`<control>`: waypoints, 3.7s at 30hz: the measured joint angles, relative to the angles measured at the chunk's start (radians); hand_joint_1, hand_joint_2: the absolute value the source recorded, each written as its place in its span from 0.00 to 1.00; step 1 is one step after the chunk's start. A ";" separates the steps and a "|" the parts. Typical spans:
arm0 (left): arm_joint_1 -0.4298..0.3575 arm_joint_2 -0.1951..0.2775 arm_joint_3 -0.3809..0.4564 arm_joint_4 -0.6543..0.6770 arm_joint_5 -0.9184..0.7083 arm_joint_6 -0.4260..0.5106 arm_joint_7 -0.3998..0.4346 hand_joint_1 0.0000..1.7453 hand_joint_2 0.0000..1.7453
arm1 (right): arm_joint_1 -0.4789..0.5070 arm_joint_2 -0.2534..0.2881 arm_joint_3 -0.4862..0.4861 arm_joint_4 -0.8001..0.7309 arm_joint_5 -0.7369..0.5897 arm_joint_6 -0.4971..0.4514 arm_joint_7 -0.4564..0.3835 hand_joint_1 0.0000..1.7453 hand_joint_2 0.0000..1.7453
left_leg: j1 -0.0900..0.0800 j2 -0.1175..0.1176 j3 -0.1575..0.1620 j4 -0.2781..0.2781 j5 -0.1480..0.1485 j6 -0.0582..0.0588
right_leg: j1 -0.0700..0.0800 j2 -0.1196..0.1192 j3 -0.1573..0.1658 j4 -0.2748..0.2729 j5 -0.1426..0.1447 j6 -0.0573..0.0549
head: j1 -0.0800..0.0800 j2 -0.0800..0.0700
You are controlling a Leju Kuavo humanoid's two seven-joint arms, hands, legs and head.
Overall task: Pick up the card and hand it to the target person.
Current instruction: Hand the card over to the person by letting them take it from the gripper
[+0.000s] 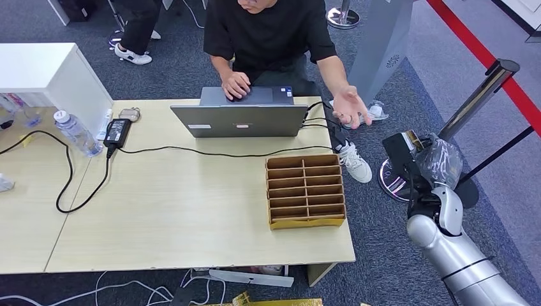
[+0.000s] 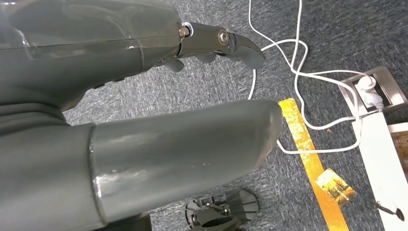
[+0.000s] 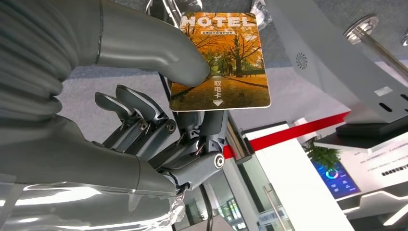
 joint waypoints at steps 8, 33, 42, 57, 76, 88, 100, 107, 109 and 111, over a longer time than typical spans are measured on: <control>-0.001 0.000 0.000 0.000 0.012 -0.003 -0.013 0.00 0.00 | -0.004 0.000 0.001 -0.008 0.022 0.024 -0.006 1.00 1.00 | 0.000 0.000 -0.001 0.000 0.000 0.000 | 0.000 0.000 0.000 0.000 0.000 0.000 | 0.000 0.000; -0.003 0.016 0.000 0.000 0.030 -0.014 -0.014 0.00 0.00 | -0.063 0.066 0.029 0.045 0.038 0.027 -0.019 1.00 1.00 | 0.000 -0.001 -0.001 0.000 0.000 0.000 | 0.000 -0.001 0.000 0.000 0.000 0.000 | 0.000 0.000; -0.003 0.017 0.000 0.000 0.025 -0.014 -0.013 0.00 0.00 | -0.063 0.084 0.029 0.045 -0.091 0.004 -0.086 0.98 1.00 | 0.000 -0.001 -0.001 0.000 0.000 0.000 | 0.000 -0.001 0.000 0.000 0.000 0.000 | 0.000 0.000; -0.002 0.017 0.000 0.000 0.020 -0.014 -0.014 0.00 0.00 | -0.065 0.127 0.028 0.045 -0.242 -0.042 -0.209 0.92 1.00 | 0.000 -0.001 -0.001 0.000 0.000 0.000 | 0.000 -0.001 0.000 0.000 0.000 0.000 | 0.000 0.000; -0.002 0.020 0.000 0.000 0.012 -0.013 -0.008 0.00 0.00 | -0.066 0.153 0.027 0.045 -0.272 -0.067 -0.239 0.87 1.00 | 0.000 -0.001 -0.002 0.000 0.000 0.000 | 0.000 -0.001 0.000 0.000 0.000 0.000 | 0.000 0.000; -0.002 0.020 0.000 0.000 0.010 -0.014 -0.009 0.00 0.00 | -0.066 0.153 0.027 0.045 -0.239 -0.063 -0.221 0.00 1.00 | 0.000 -0.001 -0.002 0.000 0.000 0.000 | 0.000 -0.001 0.000 0.000 0.000 0.000 | 0.000 0.000; -0.002 0.020 0.000 0.000 0.009 -0.014 -0.005 0.00 0.00 | -0.066 0.153 0.028 0.045 -0.198 -0.064 -0.181 0.00 0.00 | 0.000 -0.001 -0.001 0.000 0.000 0.000 | 0.000 -0.001 0.000 0.000 0.000 0.000 | 0.000 0.000; -0.001 0.020 0.000 0.000 0.008 -0.014 -0.006 0.00 0.00 | -0.057 0.153 0.025 0.040 -0.179 -0.089 -0.194 0.00 0.00 | 0.000 -0.001 -0.001 0.000 0.000 0.000 | 0.000 -0.001 0.000 0.000 0.000 0.000 | 0.000 0.000; 0.001 0.020 0.000 0.000 0.008 -0.014 -0.008 0.00 0.00 | -0.040 0.156 0.017 0.027 -0.157 -0.090 -0.217 0.00 0.00 | 0.000 -0.001 -0.001 0.000 0.000 0.000 | 0.000 -0.001 0.000 0.000 0.000 0.000 | 0.000 0.000; 0.005 0.021 0.000 0.000 0.008 -0.014 -0.009 0.00 0.00 | -0.020 0.160 0.006 0.011 -0.140 -0.090 -0.234 0.00 0.00 | 0.000 -0.001 -0.001 0.000 0.000 0.000 | 0.000 -0.001 0.000 0.000 0.000 0.000 | 0.000 0.000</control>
